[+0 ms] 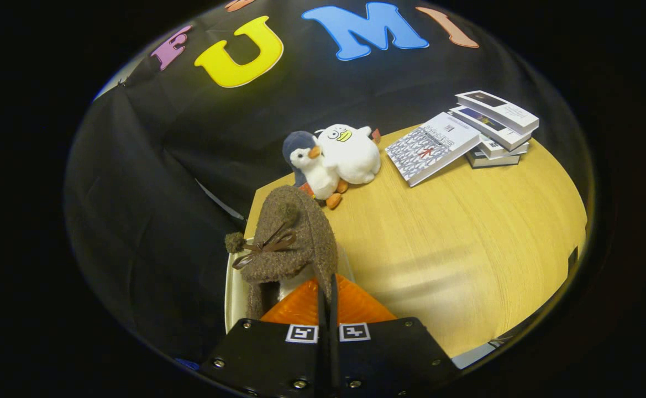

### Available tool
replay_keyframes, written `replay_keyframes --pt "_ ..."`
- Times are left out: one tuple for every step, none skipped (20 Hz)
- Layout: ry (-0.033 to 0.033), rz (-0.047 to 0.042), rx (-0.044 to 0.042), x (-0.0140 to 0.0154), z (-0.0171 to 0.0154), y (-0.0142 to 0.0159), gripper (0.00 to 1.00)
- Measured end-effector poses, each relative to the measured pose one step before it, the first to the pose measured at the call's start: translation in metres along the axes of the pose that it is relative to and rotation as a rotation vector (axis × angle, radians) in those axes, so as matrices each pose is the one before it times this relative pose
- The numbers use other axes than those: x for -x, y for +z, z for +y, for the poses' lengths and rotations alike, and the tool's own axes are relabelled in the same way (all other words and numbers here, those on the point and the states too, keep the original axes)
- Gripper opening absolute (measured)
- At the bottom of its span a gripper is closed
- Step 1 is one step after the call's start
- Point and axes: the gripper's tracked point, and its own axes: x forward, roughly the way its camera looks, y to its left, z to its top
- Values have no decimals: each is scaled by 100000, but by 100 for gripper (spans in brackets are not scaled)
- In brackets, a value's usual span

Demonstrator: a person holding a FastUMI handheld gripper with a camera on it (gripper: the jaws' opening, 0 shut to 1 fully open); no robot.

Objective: Open the storage box then place both shoes into the box .Put the left shoe in first, then the right shoe, with the right side of both shoes facing outward in a uniform manner.

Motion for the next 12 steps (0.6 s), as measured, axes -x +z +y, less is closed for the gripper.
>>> replay_keyframes --pt "769 852 561 -479 829 -297 0" --pt "165 -205 268 -356 484 -52 0" --pt "316 152 528 -429 590 -75 0" --pt "352 518 332 -252 415 -200 0" --pt "592 -103 83 -221 423 87 0" --pt "204 -73 33 -155 261 35 1" --pt "327 -458 -207 -174 211 236 1" --pt "595 805 -85 -147 287 -259 0" --pt "808 139 -250 -85 262 92 1" --pt "230 620 136 -225 176 -206 1" --pt "-508 646 381 -288 -80 -160 1" --pt "-831 933 546 -331 -157 -376 1"
